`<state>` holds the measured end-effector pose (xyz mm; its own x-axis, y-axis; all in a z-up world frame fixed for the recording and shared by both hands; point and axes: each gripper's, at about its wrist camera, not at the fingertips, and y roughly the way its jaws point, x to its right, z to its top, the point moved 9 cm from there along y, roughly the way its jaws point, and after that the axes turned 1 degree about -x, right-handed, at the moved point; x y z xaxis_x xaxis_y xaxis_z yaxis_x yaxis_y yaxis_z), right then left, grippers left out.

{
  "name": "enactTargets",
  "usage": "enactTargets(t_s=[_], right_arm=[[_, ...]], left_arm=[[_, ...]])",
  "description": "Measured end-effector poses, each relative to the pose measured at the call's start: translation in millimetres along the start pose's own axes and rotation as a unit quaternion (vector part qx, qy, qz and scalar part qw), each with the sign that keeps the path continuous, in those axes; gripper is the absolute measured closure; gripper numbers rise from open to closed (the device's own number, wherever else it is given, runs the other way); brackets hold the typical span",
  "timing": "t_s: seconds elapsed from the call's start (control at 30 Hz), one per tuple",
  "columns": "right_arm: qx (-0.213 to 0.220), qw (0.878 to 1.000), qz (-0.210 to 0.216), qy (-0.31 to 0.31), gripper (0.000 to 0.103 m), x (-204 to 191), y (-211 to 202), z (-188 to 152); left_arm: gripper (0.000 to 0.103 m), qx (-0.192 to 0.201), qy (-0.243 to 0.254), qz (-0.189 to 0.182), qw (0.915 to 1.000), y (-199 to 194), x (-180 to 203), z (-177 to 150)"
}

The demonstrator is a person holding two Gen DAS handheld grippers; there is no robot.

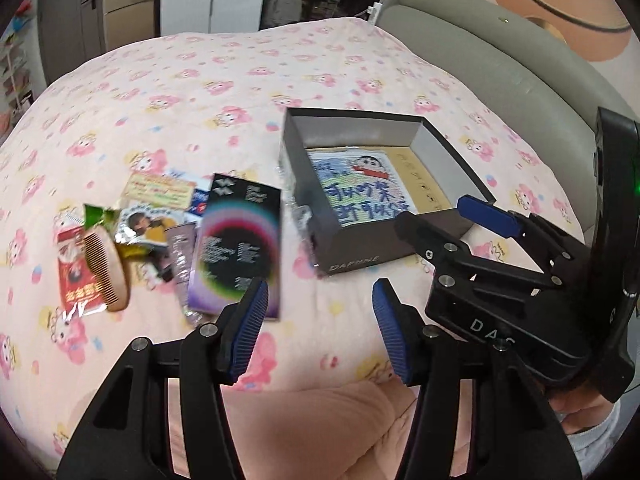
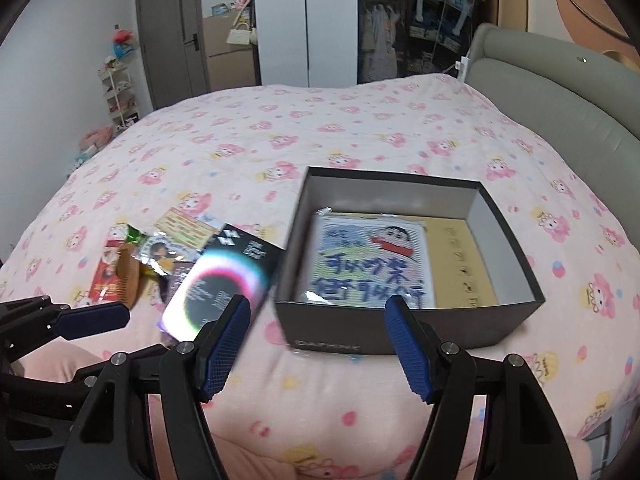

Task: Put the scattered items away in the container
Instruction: 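Open the right gripper and withdraw it from the shoebox, then move the right gripper to the black Smart Devil box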

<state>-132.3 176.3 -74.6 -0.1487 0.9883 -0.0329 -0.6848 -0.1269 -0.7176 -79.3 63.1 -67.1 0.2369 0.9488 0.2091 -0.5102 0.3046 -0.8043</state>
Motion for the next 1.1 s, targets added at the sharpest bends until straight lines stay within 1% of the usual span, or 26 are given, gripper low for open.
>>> enactTargets(t_s=[0.13,0.27,0.43,0.57,0.77,0.87,0.97,1.1], right_arm=[[-0.006,1.000,0.021,0.010,0.036,-19.8,5.5,-4.7],[-0.014,1.000,0.027,0.007,0.036,-34.6,12.3,-9.1],[-0.016,1.000,0.020,0.002,0.036,-41.5,13.8,-12.7],[-0.019,1.000,0.023,0.005,0.036,-46.1,14.5,-13.8],[-0.008,0.999,0.037,0.007,0.036,-52.9,13.5,-8.8],[-0.012,0.999,0.041,0.010,0.036,-54.8,19.0,-7.8],[-0.023,0.999,0.040,0.012,0.036,-52.8,27.8,-8.9],[-0.046,0.998,0.036,0.020,0.036,-46.4,43.2,-15.9]], left_arm=[[0.048,0.007,-0.007,0.013,0.9999,-7.5,-17.6,-5.4],[0.048,0.009,-0.023,0.002,0.9997,-6.0,-30.6,-10.5],[0.048,0.012,-0.022,0.002,0.9997,-5.4,-38.1,-12.6],[0.048,0.015,-0.020,0.004,0.9997,-7.4,-42.1,-12.8],[0.048,0.023,-0.038,0.005,0.9990,-12.0,-53.4,-10.3],[0.048,0.025,-0.052,0.010,0.9983,-7.1,-63.5,-4.6],[0.048,0.026,-0.069,0.004,0.9973,2.0,-70.5,0.7],[0.048,0.019,-0.078,0.006,0.9968,21.1,-75.2,5.4]])
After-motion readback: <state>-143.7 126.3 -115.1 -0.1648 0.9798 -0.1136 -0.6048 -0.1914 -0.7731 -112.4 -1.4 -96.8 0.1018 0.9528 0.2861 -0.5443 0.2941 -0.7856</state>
